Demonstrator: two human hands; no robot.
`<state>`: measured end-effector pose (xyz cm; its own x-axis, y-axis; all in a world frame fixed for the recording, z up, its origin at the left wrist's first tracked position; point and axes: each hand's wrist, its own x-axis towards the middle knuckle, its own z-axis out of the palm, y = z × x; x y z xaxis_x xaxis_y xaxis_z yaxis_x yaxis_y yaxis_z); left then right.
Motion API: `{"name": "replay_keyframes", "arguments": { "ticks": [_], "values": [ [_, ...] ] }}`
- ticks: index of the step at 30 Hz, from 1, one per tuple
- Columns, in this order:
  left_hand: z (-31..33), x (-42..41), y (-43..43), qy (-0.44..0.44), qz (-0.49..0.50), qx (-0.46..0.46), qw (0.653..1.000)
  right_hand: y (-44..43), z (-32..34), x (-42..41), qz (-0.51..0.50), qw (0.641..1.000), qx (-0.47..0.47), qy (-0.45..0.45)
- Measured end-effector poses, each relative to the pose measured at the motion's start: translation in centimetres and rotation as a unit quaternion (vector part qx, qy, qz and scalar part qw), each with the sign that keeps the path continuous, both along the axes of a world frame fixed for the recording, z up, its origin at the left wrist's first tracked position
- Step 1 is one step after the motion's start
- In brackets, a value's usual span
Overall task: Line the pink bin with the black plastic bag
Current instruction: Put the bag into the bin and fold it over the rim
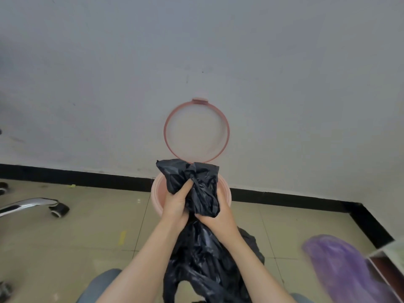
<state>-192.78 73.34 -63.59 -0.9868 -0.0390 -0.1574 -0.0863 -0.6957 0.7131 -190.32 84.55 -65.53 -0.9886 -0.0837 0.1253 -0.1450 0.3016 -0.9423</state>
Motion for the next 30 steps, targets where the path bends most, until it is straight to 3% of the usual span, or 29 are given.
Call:
{"name": "replay_keyframes", "arguments": {
  "ticks": [3,5,6,8,10,13,16,18,22,27,30],
  "values": [
    [-0.7,0.0,-1.1,0.028,-0.038,-0.094,0.994,0.5,0.3,-0.4,-0.011,1.000,0.013,0.022],
    [-1.8,-0.4,-2.1,0.028,0.016,-0.254,0.967,0.8,0.2,-1.0,-0.015,0.999,0.045,0.012],
    [-2.4,-0.5,-2.6,0.031,0.053,-0.345,0.937,1.0,0.1,-1.4,-0.014,0.998,0.062,0.006],
    [-3.3,-0.6,-3.3,0.046,0.129,-0.537,0.833,1.0,0.0,-2.1,-0.013,0.996,0.091,-0.010],
    [-4.0,-0.4,-3.9,0.147,0.156,-0.696,0.685,0.9,0.1,-2.6,-0.006,0.993,0.116,-0.033],
    [-5.1,-0.7,-4.9,0.295,0.053,-0.814,0.497,0.6,0.0,-3.5,0.036,0.987,0.148,-0.052],
    [-6.4,-1.0,-6.0,0.358,-0.038,-0.852,0.379,0.7,-0.3,-4.1,0.099,0.975,0.175,-0.097],
    [-6.9,-1.3,-6.8,0.347,-0.091,-0.867,0.347,0.7,-0.3,-4.7,0.139,0.959,0.208,-0.135],
    [-8.6,-3.9,-7.5,0.314,-0.131,-0.882,0.326,1.0,0.7,-5.8,0.154,0.939,0.251,-0.180],
    [-10.1,-4.6,-7.0,0.311,-0.127,-0.886,0.319,2.9,-0.3,-2.8,0.080,0.931,0.325,-0.148],
    [-7.3,-6.1,-5.6,0.280,-0.122,-0.886,0.348,3.6,-1.4,-1.3,0.131,0.873,0.450,-0.132]
  ]
}}
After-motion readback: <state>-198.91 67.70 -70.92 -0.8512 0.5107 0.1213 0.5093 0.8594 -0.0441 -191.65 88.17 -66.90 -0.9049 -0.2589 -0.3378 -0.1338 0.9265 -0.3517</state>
